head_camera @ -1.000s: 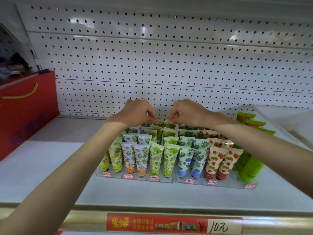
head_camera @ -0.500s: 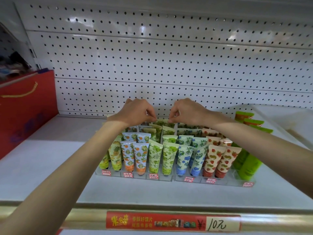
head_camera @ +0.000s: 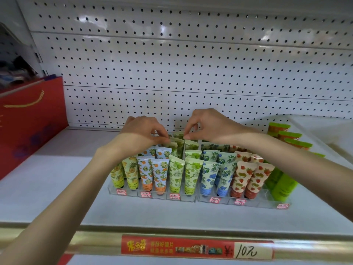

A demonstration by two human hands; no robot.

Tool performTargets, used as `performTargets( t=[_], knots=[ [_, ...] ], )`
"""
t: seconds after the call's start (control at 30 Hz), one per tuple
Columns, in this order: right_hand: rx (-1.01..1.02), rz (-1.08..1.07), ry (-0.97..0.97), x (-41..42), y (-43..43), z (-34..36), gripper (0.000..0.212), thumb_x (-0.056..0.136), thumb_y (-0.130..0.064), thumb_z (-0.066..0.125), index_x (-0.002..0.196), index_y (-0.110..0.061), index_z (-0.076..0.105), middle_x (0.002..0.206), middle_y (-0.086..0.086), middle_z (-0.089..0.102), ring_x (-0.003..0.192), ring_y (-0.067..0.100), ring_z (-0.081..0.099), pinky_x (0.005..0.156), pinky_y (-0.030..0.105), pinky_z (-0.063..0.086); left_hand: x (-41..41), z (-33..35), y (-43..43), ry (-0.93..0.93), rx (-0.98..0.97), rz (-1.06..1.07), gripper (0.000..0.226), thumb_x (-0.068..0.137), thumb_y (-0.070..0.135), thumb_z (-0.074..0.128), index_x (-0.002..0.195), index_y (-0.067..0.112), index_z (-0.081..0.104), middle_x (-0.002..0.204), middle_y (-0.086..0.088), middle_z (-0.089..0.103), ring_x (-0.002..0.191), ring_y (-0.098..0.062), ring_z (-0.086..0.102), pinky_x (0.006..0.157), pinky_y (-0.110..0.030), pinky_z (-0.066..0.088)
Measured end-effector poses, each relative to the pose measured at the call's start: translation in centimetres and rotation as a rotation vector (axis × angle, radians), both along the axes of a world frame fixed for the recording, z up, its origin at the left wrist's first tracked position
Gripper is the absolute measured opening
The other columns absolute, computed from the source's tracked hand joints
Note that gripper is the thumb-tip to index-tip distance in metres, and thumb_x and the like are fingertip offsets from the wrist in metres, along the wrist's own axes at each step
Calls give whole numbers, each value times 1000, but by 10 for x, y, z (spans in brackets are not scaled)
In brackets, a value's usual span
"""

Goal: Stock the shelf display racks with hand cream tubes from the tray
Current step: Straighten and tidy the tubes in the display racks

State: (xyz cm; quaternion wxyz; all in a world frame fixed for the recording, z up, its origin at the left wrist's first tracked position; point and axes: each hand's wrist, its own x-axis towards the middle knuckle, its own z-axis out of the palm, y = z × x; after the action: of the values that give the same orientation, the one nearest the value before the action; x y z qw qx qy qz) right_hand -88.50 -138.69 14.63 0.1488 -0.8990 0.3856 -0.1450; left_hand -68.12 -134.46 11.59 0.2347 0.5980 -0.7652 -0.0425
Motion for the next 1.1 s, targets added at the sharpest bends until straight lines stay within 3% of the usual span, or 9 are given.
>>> performTargets(
  t=[0.13, 0.3, 0.43, 0.6, 0.77, 1.0, 1.1],
  knots=[
    [0, 23, 11, 8, 6, -7, 9, 83, -32, 69, 88, -26, 71, 80, -16, 46, 77, -1, 46, 76, 26, 41, -2, -3, 1, -21, -9, 15, 19, 77, 51, 64, 85, 35, 71, 89, 18, 59, 88, -8, 54, 89, -32, 34],
    [-36, -1, 92, 21, 10, -12, 10, 84, -35, 66, 88, -27, 70, 80, -16, 46, 83, 6, 48, 71, 24, 36, 0, -3, 4, -38, -3, 29, 11, 81, 46, 63, 83, 37, 68, 90, 17, 58, 91, -8, 54, 87, -30, 28],
    [-39, -14, 110, 23, 12, -11, 5, 85, -31, 66, 83, -27, 70, 75, -17, 49, 75, 3, 49, 62, 15, 33, 2, -2, 6, -22, 6, 33, 5, 82, 45, 64, 80, 40, 64, 92, 15, 59, 92, -10, 55, 92, -33, 28],
    [86, -44, 52, 11, 15, -8, 4, 82, -29, 69, 78, -31, 70, 76, -18, 53, 73, -3, 50, 64, 15, 37, -3, -1, 9, 18, 3, 12, 19, 79, 52, 62, 86, 37, 69, 95, 13, 61, 88, -10, 54, 93, -35, 33],
    [129, -61, 40, 2, 17, -9, 3, 81, -34, 70, 80, -31, 71, 73, -20, 53, 68, -6, 48, 60, 13, 33, -12, 3, 12, 26, 16, -55, 12, 75, 57, 63, 73, 45, 60, 89, 20, 59, 85, -3, 51, 93, -32, 32],
    [150, -76, 18, -8, 22, -7, 13, 81, -39, 68, 85, -27, 71, 78, -19, 54, 72, -5, 50, 66, 14, 39, -17, -2, 12, -36, 17, -91, 15, 76, 54, 64, 81, 40, 68, 88, 20, 59, 88, -5, 52, 96, -35, 31],
    [159, -87, 28, -17, 25, -6, 12, 78, -40, 72, 83, -29, 71, 79, -16, 54, 69, -2, 49, 62, 16, 36, -18, -4, 12, -12, 18, -98, 15, 76, 52, 65, 81, 38, 69, 87, 17, 61, 88, -6, 55, 95, -37, 35]
  ],
)
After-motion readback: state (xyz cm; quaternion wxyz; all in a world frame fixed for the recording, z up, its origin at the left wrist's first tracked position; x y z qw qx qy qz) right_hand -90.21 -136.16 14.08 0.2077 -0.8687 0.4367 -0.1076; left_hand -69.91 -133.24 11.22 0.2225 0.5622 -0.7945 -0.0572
